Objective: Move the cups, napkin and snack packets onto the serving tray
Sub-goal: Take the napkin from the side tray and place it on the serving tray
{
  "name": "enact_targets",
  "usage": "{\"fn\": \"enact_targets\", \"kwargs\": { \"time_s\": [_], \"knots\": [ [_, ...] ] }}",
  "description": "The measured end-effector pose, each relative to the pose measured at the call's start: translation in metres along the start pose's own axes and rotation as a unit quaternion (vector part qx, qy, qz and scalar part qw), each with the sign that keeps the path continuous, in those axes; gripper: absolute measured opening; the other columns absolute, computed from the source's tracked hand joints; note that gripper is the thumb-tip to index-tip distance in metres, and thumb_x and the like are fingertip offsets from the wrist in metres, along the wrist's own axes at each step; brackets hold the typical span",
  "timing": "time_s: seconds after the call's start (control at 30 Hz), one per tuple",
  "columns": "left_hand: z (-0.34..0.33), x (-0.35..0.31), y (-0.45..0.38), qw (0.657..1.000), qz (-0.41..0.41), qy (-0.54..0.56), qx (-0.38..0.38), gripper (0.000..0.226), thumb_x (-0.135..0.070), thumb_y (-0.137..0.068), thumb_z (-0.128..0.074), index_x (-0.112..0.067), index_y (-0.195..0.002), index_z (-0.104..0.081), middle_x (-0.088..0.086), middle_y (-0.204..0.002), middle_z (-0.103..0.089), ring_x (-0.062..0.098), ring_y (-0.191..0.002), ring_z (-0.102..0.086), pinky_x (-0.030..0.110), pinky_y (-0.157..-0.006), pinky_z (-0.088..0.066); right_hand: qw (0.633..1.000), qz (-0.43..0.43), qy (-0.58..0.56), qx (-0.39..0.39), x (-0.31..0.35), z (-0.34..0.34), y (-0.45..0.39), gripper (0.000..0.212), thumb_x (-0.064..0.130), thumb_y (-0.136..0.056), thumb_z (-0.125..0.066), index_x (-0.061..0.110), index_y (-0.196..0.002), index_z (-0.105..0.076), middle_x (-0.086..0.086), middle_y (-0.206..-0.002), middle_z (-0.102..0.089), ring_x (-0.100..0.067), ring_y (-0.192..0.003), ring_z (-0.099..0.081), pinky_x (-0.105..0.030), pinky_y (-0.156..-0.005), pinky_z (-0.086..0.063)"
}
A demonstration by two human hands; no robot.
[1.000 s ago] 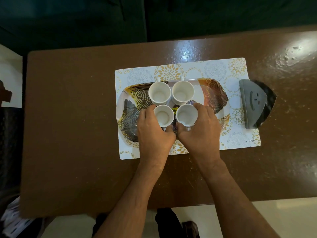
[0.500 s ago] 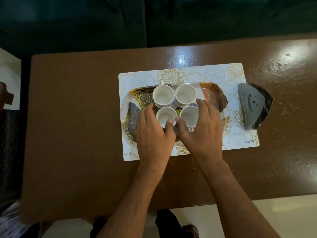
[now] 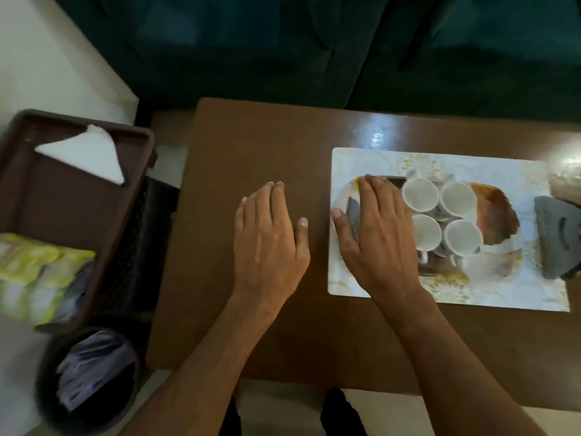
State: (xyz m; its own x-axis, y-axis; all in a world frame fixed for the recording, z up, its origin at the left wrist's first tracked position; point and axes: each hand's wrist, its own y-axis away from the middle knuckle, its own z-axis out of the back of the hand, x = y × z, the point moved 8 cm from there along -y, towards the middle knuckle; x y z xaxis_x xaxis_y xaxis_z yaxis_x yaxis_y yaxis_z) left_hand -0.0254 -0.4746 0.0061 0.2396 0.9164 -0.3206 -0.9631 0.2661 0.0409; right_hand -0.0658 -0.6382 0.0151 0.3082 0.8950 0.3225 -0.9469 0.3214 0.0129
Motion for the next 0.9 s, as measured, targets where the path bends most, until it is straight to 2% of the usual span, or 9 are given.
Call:
{"fn": "enact_targets", "kwargs": {
  "time_s": [0.13,0.3,0.43,0.63,0.9],
  "knots": [
    [0.035,0.078,-0.005,0.999,0.025,-0.034,-0.021,0.063,-0.044,-0.105,-0.045,-0.009,-0.156,-0.037,0.012,-0.158,-0.047,0.027,-0.147,-0.045,0.047,-0.125,-0.034,0.999,0.030,0.001,0.027,0.082,-0.026,-0.011,0.065,0.052,-0.106,-0.039,0.009,-0.154,-0.038,-0.012,-0.160,-0.042,-0.028,-0.152,-0.034,-0.050,-0.123,-0.033],
    [0.074,0.174,-0.011,0.997,0.059,-0.043,-0.025,0.061,-0.043,-0.103,-0.041,-0.006,-0.152,-0.041,0.015,-0.154,-0.050,0.031,-0.142,-0.048,0.049,-0.122,-0.038,0.997,0.057,-0.024,0.050,0.185,-0.061,-0.025,0.067,0.054,-0.104,-0.040,0.012,-0.156,-0.036,-0.009,-0.163,-0.038,-0.024,-0.155,-0.030,-0.050,-0.125,-0.031],
    [0.095,0.250,-0.019,0.995,0.086,-0.046,-0.022,0.063,-0.043,-0.103,-0.040,-0.004,-0.152,-0.042,0.017,-0.155,-0.049,0.033,-0.143,-0.047,0.049,-0.123,-0.037,0.994,0.074,-0.037,0.068,0.261,-0.091,-0.040,0.072,0.058,-0.101,-0.034,0.011,-0.156,-0.035,-0.011,-0.163,-0.038,-0.026,-0.156,-0.028,-0.052,-0.125,-0.031],
    [0.105,0.329,-0.043,0.993,0.109,-0.049,-0.018,0.062,-0.038,-0.102,-0.048,-0.002,-0.152,-0.042,0.018,-0.153,-0.049,0.034,-0.142,-0.047,0.050,-0.123,-0.035,0.992,0.095,-0.030,0.078,0.339,-0.135,-0.066,0.068,0.057,-0.101,-0.041,0.012,-0.153,-0.039,-0.010,-0.157,-0.043,-0.026,-0.149,-0.037,-0.050,-0.122,-0.036],
    [0.089,0.398,-0.085,0.993,0.113,-0.035,0.006,0.062,-0.037,-0.103,-0.046,-0.001,-0.153,-0.040,0.017,-0.155,-0.047,0.033,-0.145,-0.044,0.047,-0.123,-0.033,0.988,0.116,-0.030,0.095,0.414,-0.195,-0.102,0.058,0.041,-0.105,-0.052,0.006,-0.150,-0.044,-0.013,-0.151,-0.049,-0.029,-0.139,-0.044,-0.043,-0.118,-0.041]
  ]
}}
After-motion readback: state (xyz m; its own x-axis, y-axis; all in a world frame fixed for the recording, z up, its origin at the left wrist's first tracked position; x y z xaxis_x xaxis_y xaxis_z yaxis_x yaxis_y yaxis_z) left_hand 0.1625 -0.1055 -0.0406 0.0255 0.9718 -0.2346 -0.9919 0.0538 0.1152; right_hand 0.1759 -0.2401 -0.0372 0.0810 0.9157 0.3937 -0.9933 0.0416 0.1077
